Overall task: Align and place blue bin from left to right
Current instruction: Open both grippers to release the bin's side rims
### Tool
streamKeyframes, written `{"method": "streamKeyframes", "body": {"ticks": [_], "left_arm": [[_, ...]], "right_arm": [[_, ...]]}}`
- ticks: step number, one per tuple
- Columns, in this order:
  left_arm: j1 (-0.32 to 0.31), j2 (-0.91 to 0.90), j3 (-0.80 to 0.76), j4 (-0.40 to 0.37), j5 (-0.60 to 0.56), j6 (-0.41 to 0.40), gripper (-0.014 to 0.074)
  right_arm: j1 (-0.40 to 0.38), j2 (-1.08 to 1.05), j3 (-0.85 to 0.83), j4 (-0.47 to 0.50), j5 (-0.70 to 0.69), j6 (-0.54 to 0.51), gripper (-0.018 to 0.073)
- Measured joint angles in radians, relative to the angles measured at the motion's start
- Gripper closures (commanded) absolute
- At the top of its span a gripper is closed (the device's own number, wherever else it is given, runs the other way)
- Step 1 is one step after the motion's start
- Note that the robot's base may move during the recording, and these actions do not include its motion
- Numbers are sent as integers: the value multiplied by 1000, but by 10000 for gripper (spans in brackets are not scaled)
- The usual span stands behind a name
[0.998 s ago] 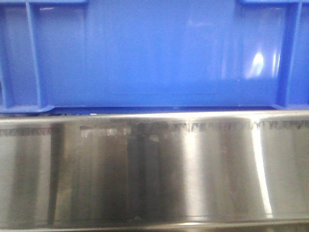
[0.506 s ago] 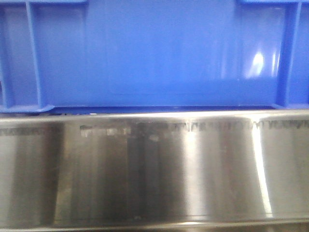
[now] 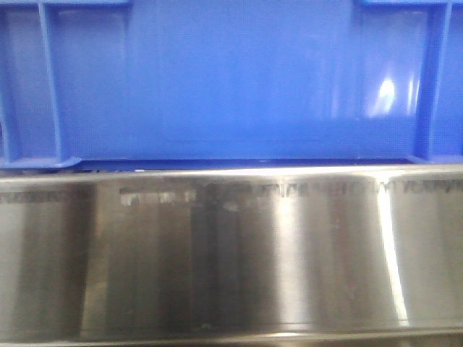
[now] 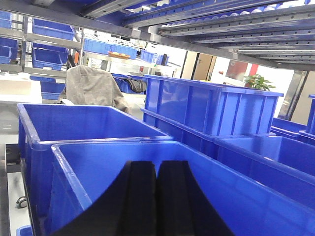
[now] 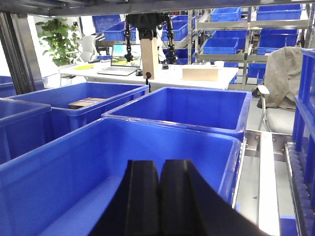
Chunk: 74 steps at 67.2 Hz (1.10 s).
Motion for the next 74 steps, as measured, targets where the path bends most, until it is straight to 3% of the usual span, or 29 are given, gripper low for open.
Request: {"method": "streamKeyframes", "body": {"ticks": [74], "left_arm": [[0, 0, 0, 3, 0, 0, 707]], "right_arm": [[0, 0, 0, -2, -2, 0, 644]]}}
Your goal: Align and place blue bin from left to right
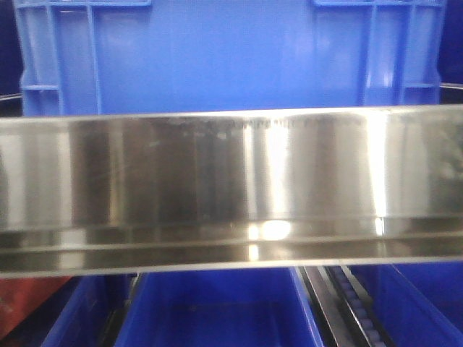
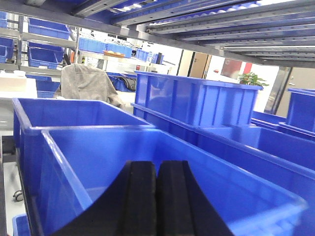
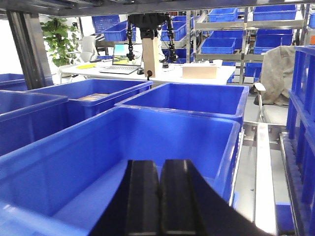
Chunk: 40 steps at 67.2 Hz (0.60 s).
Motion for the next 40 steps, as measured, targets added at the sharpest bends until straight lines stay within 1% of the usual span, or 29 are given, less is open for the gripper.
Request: {"method": "streamKeyframes", "body": {"ticks": [40], "left_arm": [[0, 0, 0, 0, -2, 0, 707]], "right_arm": [[0, -5, 0, 0, -4, 0, 644]]}}
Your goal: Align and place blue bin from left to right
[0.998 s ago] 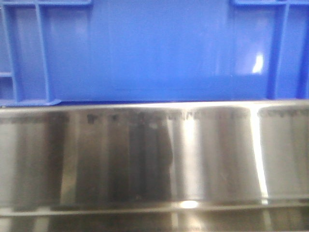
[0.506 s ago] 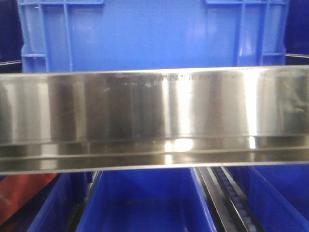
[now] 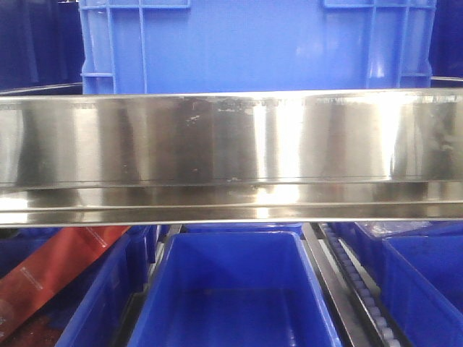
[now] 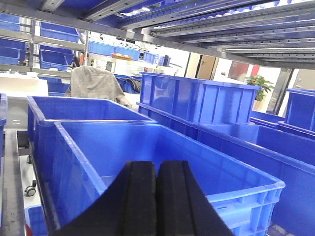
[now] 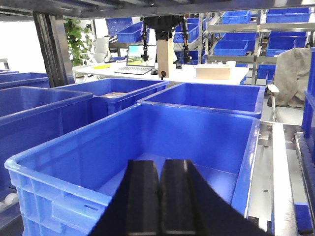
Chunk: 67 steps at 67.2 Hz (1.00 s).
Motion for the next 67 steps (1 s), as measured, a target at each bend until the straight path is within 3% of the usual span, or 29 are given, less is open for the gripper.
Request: {"method": "streamKeyframes", "body": {"ticks": [52, 67], "left_arm": [[0, 0, 0, 0, 0, 0, 707], [0, 0, 0, 0, 0, 0, 707]], "right_arm": [[-2, -4, 4, 0, 3, -3, 644], [-83, -92, 61, 25, -7, -274, 644]]}}
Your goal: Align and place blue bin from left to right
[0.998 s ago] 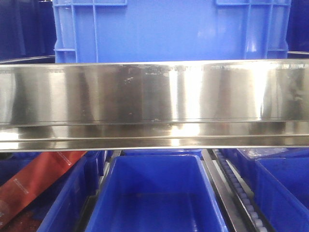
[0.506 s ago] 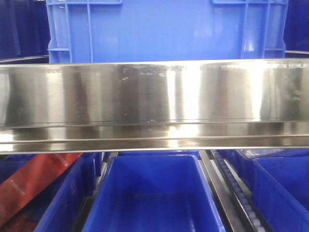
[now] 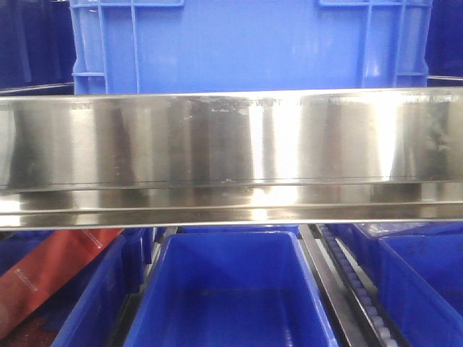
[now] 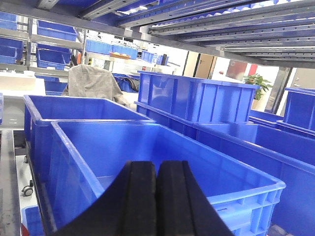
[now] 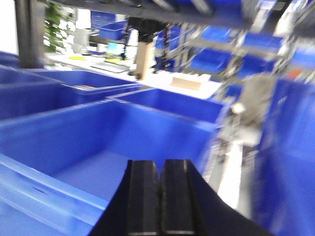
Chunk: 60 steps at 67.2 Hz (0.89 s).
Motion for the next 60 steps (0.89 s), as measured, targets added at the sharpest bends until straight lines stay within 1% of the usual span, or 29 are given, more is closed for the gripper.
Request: {"method": "streamKeyframes", "body": {"ticks": [5, 12, 16, 19, 21, 24, 26, 31, 35, 40, 60], "left_arm": [[0, 0, 0, 0, 0, 0, 707], [0, 0, 0, 0, 0, 0, 707], [0, 0, 0, 0, 0, 0, 707], [0, 0, 0, 0, 0, 0, 707], [0, 0, 0, 0, 0, 0, 707], [0, 0, 0, 0, 0, 0, 707], [0, 0, 0, 0, 0, 0, 707], [0, 0, 0, 0, 0, 0, 707], [0, 0, 0, 0, 0, 0, 707], [0, 0, 0, 0, 0, 0, 707], [0, 0, 0, 0, 0, 0, 707]], "right_arm": [[-48, -45, 57, 7, -30, -28, 644], [-148, -110, 149, 36, -90, -54, 644], [-224, -152, 204, 93, -127, -109, 644], [-277, -187, 248, 168, -164, -184, 644], [-313, -218, 288, 241, -188, -252, 644], [-358, -249, 328, 319, -224, -313, 644], [-384, -273, 363, 360, -248, -338, 644], [-428, -328, 447, 408, -288, -365, 644], [-452, -367, 506, 423, -301, -372, 644], [-464, -416, 571, 435, -306, -374, 644], [-468, -580, 760, 458, -309, -321, 644]]}}
